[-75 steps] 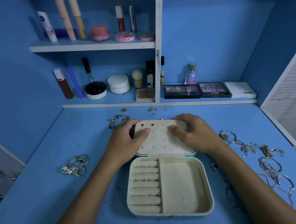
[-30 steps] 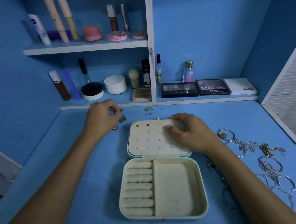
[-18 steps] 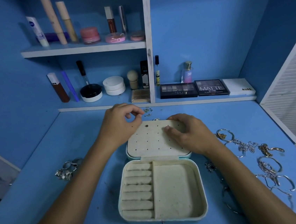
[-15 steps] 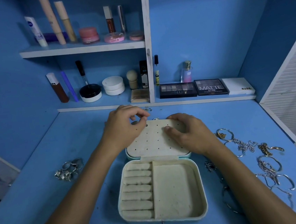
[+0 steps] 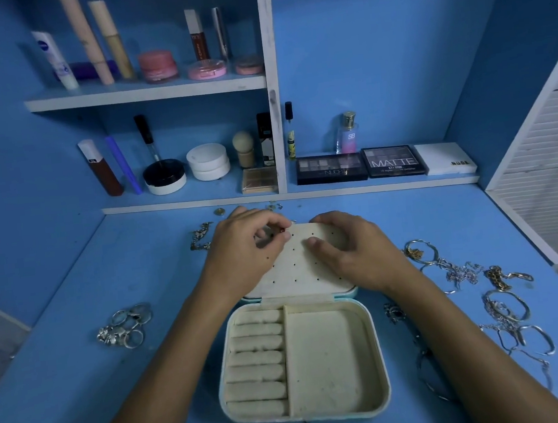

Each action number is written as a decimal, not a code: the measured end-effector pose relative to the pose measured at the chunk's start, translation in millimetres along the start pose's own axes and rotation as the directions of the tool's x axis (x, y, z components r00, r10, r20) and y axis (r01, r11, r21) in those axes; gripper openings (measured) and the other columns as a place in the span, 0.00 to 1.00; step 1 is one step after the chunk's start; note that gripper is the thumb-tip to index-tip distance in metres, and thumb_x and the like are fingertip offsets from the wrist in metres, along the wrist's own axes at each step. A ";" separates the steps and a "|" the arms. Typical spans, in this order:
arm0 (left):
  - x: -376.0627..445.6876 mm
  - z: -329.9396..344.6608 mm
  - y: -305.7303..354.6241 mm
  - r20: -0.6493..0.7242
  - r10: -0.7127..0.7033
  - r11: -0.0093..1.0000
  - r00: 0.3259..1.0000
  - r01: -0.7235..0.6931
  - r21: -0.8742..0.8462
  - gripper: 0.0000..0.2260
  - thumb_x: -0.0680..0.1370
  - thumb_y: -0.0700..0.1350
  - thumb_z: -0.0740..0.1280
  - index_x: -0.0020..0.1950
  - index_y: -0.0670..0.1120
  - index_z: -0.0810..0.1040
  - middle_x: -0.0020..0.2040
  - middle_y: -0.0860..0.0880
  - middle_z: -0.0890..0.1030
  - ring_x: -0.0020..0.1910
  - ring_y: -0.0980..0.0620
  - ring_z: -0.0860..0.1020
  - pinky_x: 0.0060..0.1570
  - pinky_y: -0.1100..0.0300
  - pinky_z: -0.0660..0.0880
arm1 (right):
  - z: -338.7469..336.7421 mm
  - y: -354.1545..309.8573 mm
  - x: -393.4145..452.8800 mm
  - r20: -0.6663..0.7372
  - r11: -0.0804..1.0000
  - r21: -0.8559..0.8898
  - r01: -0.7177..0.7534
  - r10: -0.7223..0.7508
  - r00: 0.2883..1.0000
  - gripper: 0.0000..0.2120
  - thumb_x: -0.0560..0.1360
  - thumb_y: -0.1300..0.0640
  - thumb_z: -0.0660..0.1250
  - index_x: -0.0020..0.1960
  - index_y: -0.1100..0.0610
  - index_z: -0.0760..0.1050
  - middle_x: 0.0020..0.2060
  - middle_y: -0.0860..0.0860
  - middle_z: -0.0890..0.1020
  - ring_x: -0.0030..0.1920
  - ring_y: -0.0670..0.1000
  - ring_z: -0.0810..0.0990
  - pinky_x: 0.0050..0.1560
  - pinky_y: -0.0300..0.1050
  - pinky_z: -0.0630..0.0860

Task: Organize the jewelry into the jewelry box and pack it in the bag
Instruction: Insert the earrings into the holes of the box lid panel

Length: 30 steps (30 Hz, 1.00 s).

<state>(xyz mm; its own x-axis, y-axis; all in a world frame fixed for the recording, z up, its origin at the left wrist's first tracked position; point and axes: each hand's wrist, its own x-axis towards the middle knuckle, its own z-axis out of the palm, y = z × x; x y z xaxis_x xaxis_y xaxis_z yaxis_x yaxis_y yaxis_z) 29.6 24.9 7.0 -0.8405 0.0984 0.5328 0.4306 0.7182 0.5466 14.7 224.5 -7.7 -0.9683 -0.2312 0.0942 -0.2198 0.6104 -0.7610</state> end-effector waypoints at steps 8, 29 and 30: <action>1.9 5.3 -6.7 0.040 -0.060 0.998 0.997 0.061 -0.023 0.08 0.71 0.45 0.78 0.48 0.52 0.87 0.40 0.66 0.81 0.45 0.59 0.73 0.44 0.70 0.71 | -0.5 0.8 -0.2 0.006 1.000 0.004 0.008 -0.008 1.000 0.19 0.77 0.43 0.68 0.65 0.48 0.75 0.56 0.43 0.78 0.61 0.48 0.75 0.64 0.48 0.73; 6.8 7.1 -10.2 0.151 -0.016 1.000 0.988 0.016 -0.002 0.08 0.73 0.49 0.76 0.52 0.57 0.86 0.45 0.66 0.81 0.49 0.57 0.70 0.54 0.62 0.70 | -0.4 2.2 0.7 0.005 0.999 -0.030 0.038 -0.037 0.999 0.20 0.78 0.43 0.67 0.67 0.49 0.75 0.60 0.44 0.79 0.62 0.48 0.74 0.65 0.46 0.72; 6.1 7.5 -9.9 0.139 -0.006 1.000 0.990 0.006 -0.004 0.09 0.73 0.49 0.76 0.52 0.57 0.86 0.45 0.66 0.80 0.49 0.57 0.70 0.54 0.61 0.71 | -0.6 1.6 0.4 0.003 0.999 -0.026 0.037 -0.037 0.999 0.20 0.78 0.43 0.67 0.67 0.49 0.75 0.59 0.44 0.78 0.62 0.48 0.74 0.64 0.46 0.72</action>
<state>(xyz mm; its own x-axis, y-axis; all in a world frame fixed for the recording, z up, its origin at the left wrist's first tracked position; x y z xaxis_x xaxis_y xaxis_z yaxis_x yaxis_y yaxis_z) 17.8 23.6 0.0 -0.8804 0.1891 0.4349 0.4267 0.7160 0.5525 13.9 225.8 -8.5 -0.9591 -0.2562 0.1203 -0.2587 0.6206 -0.7402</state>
